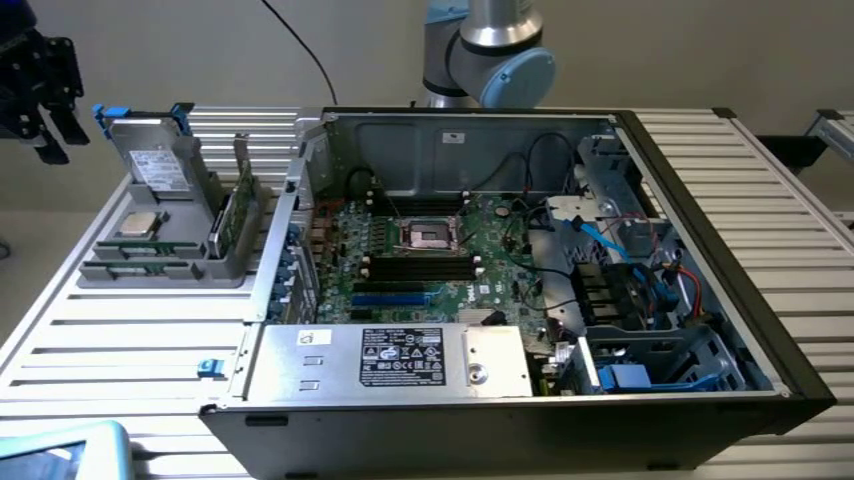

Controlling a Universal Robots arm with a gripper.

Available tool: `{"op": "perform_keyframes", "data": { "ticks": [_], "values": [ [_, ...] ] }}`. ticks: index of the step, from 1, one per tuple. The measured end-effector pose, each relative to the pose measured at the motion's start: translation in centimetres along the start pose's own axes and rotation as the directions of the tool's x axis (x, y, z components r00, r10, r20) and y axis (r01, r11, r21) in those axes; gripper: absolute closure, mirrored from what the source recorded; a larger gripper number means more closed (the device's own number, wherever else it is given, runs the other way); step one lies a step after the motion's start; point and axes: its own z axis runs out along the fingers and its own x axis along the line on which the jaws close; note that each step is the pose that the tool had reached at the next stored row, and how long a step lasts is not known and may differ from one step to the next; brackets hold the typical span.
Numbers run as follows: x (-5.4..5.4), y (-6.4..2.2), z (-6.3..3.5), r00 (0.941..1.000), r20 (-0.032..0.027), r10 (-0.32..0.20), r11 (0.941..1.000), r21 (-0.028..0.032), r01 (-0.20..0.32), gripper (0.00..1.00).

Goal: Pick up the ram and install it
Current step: 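Pick up the ram and move it above insertion slot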

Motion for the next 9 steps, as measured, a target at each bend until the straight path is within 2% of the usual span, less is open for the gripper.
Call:
{"op": "perform_keyframes", "data": {
  "ticks": [2,9],
  "values": [
    [0.0,-0.28,0.36,1.0000,0.0001,0.000,1.0000,0.0001,0.000,0.57],
    [0.2,-0.31,1.64,1.0000,0.0000,0.000,1.0000,0.0000,0.000,0.57]
  ]
}}
